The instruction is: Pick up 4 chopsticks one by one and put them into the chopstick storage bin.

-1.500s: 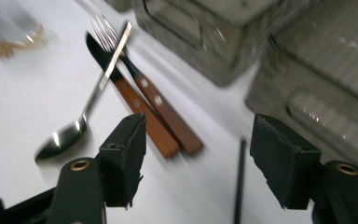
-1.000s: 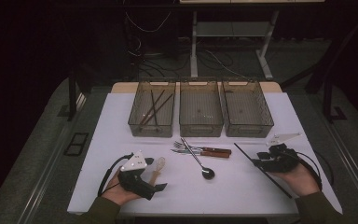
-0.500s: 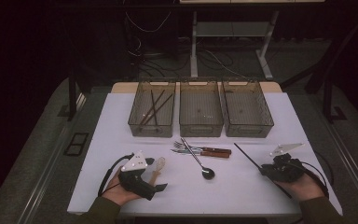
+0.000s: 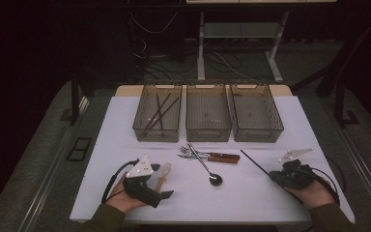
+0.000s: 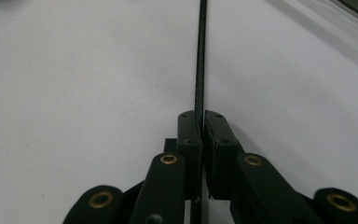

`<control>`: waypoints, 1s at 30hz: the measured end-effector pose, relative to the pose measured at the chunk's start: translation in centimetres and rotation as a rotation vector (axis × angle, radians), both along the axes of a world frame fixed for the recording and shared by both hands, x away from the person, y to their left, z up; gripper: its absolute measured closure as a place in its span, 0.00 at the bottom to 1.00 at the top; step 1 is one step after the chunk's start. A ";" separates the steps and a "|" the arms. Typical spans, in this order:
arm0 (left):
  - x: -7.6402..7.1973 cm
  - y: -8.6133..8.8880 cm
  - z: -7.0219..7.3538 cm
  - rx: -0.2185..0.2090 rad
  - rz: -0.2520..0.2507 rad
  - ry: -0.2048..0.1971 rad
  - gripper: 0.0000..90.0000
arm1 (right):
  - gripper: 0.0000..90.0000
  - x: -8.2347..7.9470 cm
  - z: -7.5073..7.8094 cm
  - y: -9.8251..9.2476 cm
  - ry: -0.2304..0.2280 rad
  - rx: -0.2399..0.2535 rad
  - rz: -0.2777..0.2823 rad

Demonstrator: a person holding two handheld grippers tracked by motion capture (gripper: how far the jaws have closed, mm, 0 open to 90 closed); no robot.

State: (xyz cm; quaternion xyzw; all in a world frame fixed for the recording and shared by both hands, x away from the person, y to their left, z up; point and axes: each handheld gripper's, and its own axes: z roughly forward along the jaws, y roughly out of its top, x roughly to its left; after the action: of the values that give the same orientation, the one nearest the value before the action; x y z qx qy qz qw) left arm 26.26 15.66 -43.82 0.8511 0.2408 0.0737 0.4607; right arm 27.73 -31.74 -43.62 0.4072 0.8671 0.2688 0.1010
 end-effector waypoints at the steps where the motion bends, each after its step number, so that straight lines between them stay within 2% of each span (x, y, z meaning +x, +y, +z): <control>1: 0.0 0.0 0.0 0.001 -0.001 0.000 0.00 | 0.96 0.0 0.0 0.0 0.005 0.004 -0.005; 7: 0.0 0.0 0.0 0.002 -0.002 0.000 0.00 | 0.96 0.2 0.2 -0.3 0.018 0.035 -0.014; 14: 0.0 -0.1 0.0 0.001 -0.002 0.002 0.00 | 0.96 0.2 0.8 -0.7 -0.016 0.070 -0.018; 21: 0.0 -0.1 -0.1 0.004 -0.003 0.003 0.00 | 0.96 0.4 1.6 -0.8 -0.030 0.112 -0.018; 30: 0.0 -0.1 -0.1 0.000 0.002 0.007 0.00 | 0.96 1.2 2.9 0.1 -0.051 0.163 0.008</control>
State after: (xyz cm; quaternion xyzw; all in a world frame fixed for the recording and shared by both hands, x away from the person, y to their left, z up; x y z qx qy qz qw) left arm 26.30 15.57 -43.90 0.8510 0.2435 0.0711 0.4599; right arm 28.92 -31.65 -40.74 0.4036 0.8410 0.3492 0.0885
